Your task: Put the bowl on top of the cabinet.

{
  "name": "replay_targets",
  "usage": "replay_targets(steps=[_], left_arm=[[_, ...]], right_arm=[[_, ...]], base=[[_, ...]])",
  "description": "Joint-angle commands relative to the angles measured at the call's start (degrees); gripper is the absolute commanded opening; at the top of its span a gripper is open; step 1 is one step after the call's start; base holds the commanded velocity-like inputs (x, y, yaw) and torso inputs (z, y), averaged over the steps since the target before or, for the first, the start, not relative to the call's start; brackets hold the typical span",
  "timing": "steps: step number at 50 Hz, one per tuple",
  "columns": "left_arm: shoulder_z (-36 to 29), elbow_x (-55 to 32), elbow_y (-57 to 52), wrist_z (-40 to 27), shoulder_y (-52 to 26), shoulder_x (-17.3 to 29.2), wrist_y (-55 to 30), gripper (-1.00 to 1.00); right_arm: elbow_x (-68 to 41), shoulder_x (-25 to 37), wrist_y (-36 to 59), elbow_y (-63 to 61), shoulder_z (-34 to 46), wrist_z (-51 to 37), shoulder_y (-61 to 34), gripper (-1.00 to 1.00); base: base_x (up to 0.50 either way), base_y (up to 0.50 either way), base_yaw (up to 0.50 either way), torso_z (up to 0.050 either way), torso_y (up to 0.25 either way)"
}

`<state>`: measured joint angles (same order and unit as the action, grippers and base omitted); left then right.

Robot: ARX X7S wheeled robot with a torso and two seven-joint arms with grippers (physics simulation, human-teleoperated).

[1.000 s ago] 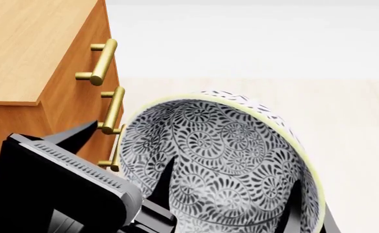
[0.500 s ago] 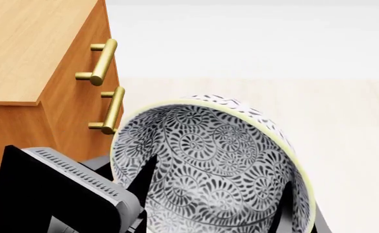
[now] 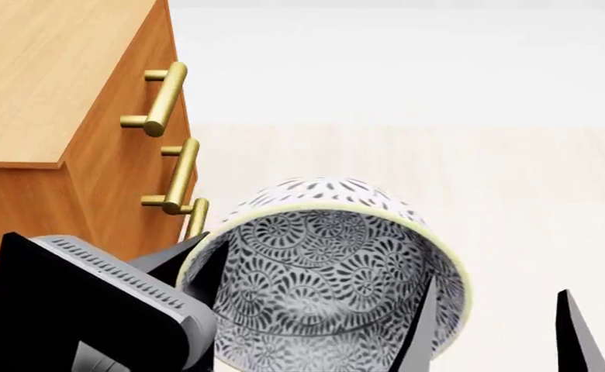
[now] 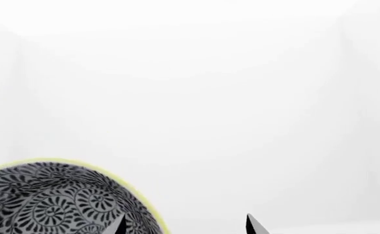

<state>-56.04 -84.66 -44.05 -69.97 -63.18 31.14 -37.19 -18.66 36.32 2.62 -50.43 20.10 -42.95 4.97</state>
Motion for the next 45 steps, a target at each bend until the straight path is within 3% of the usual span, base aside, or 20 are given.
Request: replay_targets(steps=[1,24,25,26,35,36,45], left_arm=[[1.5,0.8,0.8,-0.2,0.0,-0.3,2.0,-1.00],[1.0,0.1,2.3,1.6,-1.1,-2.0,1.6,-1.00],[0.8,0.0,2.2,1.6,-1.7,-2.4,1.3,-1.00],[-0.2,-2.3,5.7,2.4,-5.8,-6.4,-0.9,-1.00],[-1.2,-3.1,8.5,2.4,-7.8,-8.4,-2.3,-1.00],[-3.5,-3.6,15.3,1.5,-12.5,-12.0,-6.2,-1.00],[-3.5,-3.6,15.4,1.5,-12.6,-12.0,-6.2,-1.00]], right_arm=[[-0.1,-0.4,0.4,-0.1,-0.9,0.0,-0.3,1.00],[-1.9,0.0,-0.4,0.7,-1.6,0.2,-0.2,1.00],[-2.2,0.1,-0.7,0.8,-1.8,0.3,-0.1,1.00],[-3.6,0.4,-4.4,2.1,-3.1,1.1,2.1,1.00],[-3.7,0.4,-6.1,3.1,-3.5,1.6,3.0,1.00],[-6.7,0.6,-11.6,6.2,-5.9,3.2,5.7,1.00],[-6.8,0.7,-11.9,6.4,-6.0,3.3,5.9,1.00]], base=[[0.00,0.00,0.00,0.000,0.000],[0.00,0.00,0.00,0.000,0.000],[0.00,0.00,0.00,0.000,0.000],[0.00,0.00,0.00,0.000,0.000],[0.00,0.00,0.00,0.000,0.000],[0.00,0.00,0.00,0.000,0.000],[0.00,0.00,0.00,0.000,0.001]])
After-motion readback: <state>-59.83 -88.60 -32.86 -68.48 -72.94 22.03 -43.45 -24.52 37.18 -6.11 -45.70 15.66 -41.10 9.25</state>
